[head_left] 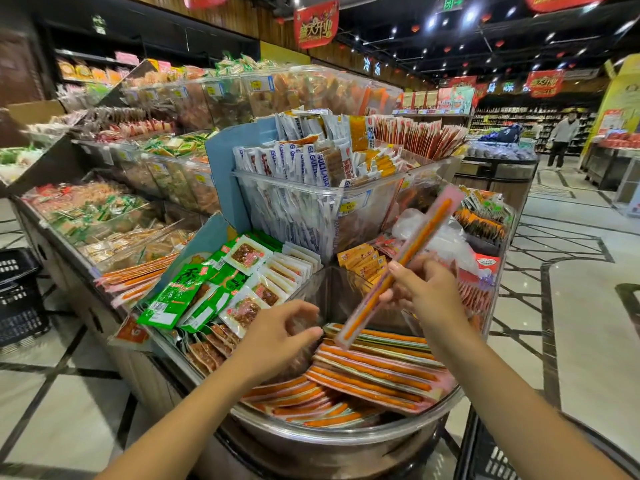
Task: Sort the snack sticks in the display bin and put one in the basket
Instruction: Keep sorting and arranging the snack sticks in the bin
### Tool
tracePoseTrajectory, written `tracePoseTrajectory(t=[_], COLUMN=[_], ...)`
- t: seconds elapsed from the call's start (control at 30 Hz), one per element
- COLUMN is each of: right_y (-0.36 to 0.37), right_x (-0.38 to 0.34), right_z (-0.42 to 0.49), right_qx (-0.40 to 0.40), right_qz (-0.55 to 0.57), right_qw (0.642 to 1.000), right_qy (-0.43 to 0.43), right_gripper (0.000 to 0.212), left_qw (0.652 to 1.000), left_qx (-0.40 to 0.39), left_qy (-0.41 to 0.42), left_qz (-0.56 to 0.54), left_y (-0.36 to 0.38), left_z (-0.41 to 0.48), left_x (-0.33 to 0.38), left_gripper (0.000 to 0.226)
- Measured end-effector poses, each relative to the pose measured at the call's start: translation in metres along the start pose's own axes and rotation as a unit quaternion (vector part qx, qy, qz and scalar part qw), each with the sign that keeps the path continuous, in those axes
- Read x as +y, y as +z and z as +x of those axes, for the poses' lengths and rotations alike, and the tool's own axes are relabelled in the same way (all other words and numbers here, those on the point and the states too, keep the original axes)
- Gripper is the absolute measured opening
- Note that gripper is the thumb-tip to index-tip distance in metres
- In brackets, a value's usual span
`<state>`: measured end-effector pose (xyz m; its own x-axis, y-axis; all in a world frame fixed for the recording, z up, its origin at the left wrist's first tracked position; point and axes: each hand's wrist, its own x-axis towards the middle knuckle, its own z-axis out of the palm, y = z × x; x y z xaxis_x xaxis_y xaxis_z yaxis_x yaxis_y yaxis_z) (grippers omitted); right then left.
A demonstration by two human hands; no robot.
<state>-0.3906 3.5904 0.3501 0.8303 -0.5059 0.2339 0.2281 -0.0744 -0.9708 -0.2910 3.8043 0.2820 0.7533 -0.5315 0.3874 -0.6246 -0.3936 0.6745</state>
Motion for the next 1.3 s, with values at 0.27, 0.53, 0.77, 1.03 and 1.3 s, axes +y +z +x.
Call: tracePoseTrajectory(t=[0.27, 0.53, 0.77, 1.03, 1.3], right_y=[0.004, -0.036, -0.054, -0.063, -0.066], right_x=[0.026, 0.046, 0.058, 0.085, 0.095], right_z=[-0.009, -0.004, -0.018, -0.017, -0.014], right_qx=[-0.004, 0.098, 0.137, 0.124, 0.142], right_qz=[0.067, -0.143, -0.259, -0.49, -0.569], right_qw=[0.996, 0.985, 0.953, 0.849, 0.798], right_qy=[0.054, -0.023, -0.078, -0.153, -0.14], right_gripper=[0.014, 0.034, 0.028, 0.03, 0.02], left_qw=[0.998, 0.98, 0.947, 0.916, 0.929], left_qx=[-0.061, -0.08, -0.09, -0.059, -0.056], left_qy=[0.011, 0.022, 0.038, 0.027, 0.037], left_qz=[-0.002, 0.181, 0.305, 0.396, 0.364], left_y=[0.036, 0.048, 0.066, 0.087, 0.1], left_z=[0.01, 0.033, 0.052, 0.07, 0.075], left_x=[0.006, -0.02, -0.022, -0.016, -0.033], left_gripper=[0.015, 0.026, 0.031, 0.031, 0.014])
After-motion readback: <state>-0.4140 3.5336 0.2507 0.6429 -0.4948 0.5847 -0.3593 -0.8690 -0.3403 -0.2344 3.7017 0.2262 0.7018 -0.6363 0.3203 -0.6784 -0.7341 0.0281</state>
